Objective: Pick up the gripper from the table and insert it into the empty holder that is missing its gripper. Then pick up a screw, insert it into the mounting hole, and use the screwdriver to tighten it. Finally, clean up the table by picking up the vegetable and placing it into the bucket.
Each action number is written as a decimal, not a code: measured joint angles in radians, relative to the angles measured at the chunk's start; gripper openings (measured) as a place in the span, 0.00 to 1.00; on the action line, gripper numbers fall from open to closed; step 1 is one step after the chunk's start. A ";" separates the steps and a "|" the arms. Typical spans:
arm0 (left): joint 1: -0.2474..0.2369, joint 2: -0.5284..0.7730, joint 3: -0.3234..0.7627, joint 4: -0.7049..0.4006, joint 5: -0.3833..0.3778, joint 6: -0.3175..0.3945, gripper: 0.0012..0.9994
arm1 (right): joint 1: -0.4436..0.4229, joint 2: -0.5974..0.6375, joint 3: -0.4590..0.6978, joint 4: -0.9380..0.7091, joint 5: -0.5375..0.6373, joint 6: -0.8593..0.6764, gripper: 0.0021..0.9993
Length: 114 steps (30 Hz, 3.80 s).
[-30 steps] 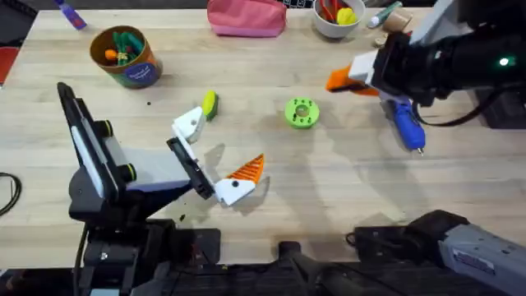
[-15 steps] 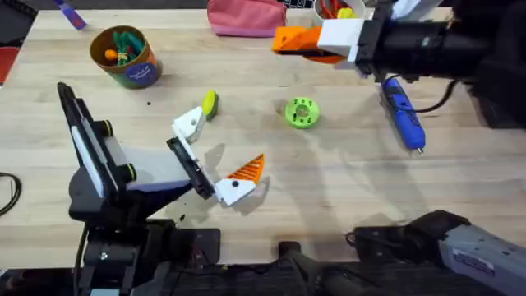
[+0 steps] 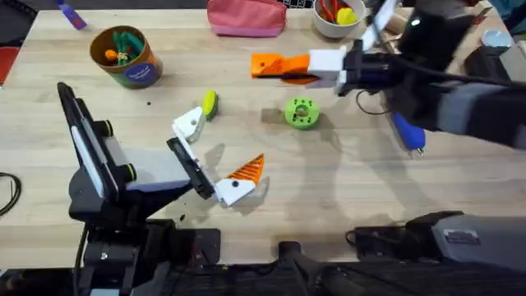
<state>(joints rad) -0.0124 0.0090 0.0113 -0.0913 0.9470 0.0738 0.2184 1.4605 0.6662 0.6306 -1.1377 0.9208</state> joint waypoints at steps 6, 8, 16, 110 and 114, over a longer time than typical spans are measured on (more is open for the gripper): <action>0.000 0.000 0.000 0.000 0.000 0.000 0.99 | 0.004 0.231 0.001 0.228 -0.185 0.073 0.01; 0.000 0.000 0.000 0.000 0.000 0.000 0.99 | 0.013 0.281 0.007 0.229 -0.229 0.087 0.01; 0.000 0.000 0.000 0.000 0.000 0.000 0.99 | 0.112 0.372 0.133 0.236 -0.353 0.164 0.01; 0.006 0.000 0.000 0.000 -0.001 -0.003 0.99 | 0.349 0.537 0.399 0.142 -0.380 0.231 0.01; 0.006 0.000 0.000 0.000 0.000 -0.003 0.99 | 0.348 0.537 0.399 0.142 -0.374 0.231 0.01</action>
<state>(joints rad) -0.0059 0.0090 0.0113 -0.0917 0.9468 0.0708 0.5667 1.9976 1.0653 0.7723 -1.5120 1.1522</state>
